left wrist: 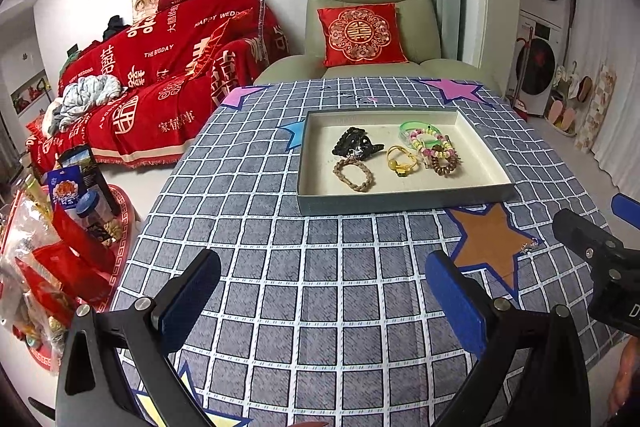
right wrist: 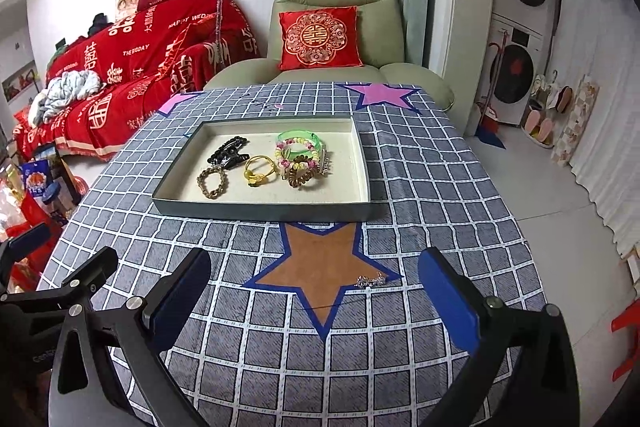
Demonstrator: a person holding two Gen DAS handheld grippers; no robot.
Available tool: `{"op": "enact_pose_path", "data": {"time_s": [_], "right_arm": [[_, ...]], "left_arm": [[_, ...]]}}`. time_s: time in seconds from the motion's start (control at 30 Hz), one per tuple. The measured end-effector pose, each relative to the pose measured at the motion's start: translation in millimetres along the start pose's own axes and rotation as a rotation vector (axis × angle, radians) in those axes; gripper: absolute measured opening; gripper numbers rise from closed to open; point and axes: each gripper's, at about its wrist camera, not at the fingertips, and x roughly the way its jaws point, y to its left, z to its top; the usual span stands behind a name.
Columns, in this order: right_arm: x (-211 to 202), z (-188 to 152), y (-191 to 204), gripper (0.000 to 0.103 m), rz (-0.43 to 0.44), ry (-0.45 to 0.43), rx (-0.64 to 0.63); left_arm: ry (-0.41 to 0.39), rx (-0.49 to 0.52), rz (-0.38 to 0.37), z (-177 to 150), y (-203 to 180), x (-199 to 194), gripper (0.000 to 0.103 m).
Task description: Organize jewelry
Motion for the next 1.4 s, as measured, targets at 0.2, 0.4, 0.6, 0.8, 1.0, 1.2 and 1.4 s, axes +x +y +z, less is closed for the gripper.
{"op": "enact_pose_path", "data": {"time_s": [0.2,0.4,0.6,0.8,1.0,1.2,1.4], "right_arm": [[-4.0,-0.2,-0.9,0.103,0.001,-0.007,0.003],[-6.8,0.2,-1.4,0.103,0.0,-0.009,0.001],[-7.3,0.5,-1.0,0.103,0.002,-0.01,0.004],[-9.8,0.9,-0.7,0.103,0.004,-0.013,0.004],[-9.7,1.1,-1.2,0.103,0.003,-0.014,0.005],[-10.7,1.5,-0.6,0.103,0.005,-0.014,0.005],[-11.6,2.0,0.1,0.103,0.005,-0.014,0.006]], "left_arm": [[-0.01,0.003,-0.001,-1.2,-0.6,-4.7,0.103],[-0.011,0.003,-0.001,-1.2,-1.2,-7.3,0.103],[-0.013,0.006,-0.002,-0.5,-2.8,-8.5,0.103],[-0.017,0.009,-0.003,0.6,-4.0,-11.0,0.103],[-0.017,0.01,-0.001,0.8,-4.2,-11.4,0.103],[-0.017,0.01,-0.002,0.6,-4.3,-11.5,0.103],[-0.017,0.009,-0.002,0.7,-4.2,-11.7,0.103]]}}
